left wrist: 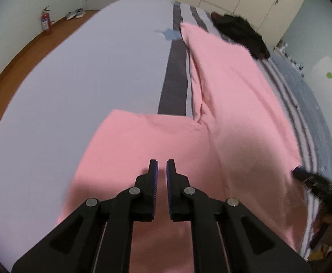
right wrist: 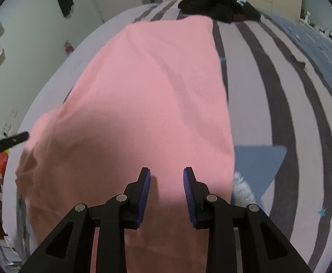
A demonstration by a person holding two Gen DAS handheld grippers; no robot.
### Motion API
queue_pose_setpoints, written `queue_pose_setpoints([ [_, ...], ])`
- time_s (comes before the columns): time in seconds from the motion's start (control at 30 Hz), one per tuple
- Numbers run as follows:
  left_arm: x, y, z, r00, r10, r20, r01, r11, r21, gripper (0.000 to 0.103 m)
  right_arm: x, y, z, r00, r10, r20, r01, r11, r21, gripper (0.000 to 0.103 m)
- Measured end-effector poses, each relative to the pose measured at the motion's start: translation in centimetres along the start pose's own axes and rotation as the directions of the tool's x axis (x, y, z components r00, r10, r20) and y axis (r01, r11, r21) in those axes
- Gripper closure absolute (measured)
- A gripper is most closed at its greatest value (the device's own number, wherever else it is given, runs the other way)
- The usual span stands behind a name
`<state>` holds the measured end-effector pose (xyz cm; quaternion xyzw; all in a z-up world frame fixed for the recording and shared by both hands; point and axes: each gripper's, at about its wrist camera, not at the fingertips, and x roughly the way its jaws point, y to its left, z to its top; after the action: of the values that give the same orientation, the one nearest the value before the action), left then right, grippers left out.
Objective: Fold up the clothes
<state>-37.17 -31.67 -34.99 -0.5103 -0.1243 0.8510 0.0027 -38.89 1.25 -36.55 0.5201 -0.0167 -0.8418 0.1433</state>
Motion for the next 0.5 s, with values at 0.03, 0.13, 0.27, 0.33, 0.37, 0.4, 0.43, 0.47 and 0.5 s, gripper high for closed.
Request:
queue_pose_setpoints([
  [0.03,0.6,0.6,-0.4,0.999,0.031,-0.017,-0.031,1.000,0.006,0.096,-0.1,-0.2,0.2,1.000,-0.001,0.007,0.001,1.000,0.001,0.076],
  [0.13,2.1,2.2,-1.7,0.990,0.127,-0.063,-0.125,0.992,0.029,0.096,-0.2,-0.7,1.0,1.000,-0.005,0.028,0.005,1.000,0.005,0.075],
  [0.27,0.8,3.6,-1.6,0.957,0.273,-0.100,-0.272,0.962,0.015,0.096,0.2,-1.8,2.0,0.999,-0.023,0.042,0.022,0.999,0.029,0.075],
  [0.33,0.6,3.6,-0.1,0.960,0.262,-0.100,-0.266,0.963,-0.032,0.096,0.4,-1.7,3.2,0.998,-0.029,0.062,0.028,0.999,0.022,0.075],
  [0.37,0.6,3.2,0.9,0.965,0.247,-0.086,-0.251,0.967,-0.042,0.096,0.5,-1.6,3.9,0.997,-0.032,0.072,0.031,0.999,0.017,0.075],
  [0.4,0.7,2.3,2.2,0.975,0.219,-0.050,-0.220,0.975,-0.029,0.096,0.6,-1.5,4.5,0.996,-0.035,0.082,0.034,0.999,0.013,0.075],
  [0.43,0.8,1.1,3.6,0.985,0.171,-0.009,-0.171,0.985,-0.008,0.096,0.8,-1.6,5.3,0.995,-0.036,0.093,0.035,0.999,0.007,0.075],
  [0.47,1.1,-0.1,5.0,0.992,0.123,0.027,-0.124,0.992,0.017,0.096,1.0,-1.6,6.2,0.994,-0.037,0.105,0.037,0.999,0.001,0.075],
  [0.5,1.7,-1.4,6.1,0.996,0.077,0.049,-0.079,0.996,0.045,0.096,1.4,-1.9,7.3,0.992,-0.036,0.120,0.036,0.999,0.001,0.075],
])
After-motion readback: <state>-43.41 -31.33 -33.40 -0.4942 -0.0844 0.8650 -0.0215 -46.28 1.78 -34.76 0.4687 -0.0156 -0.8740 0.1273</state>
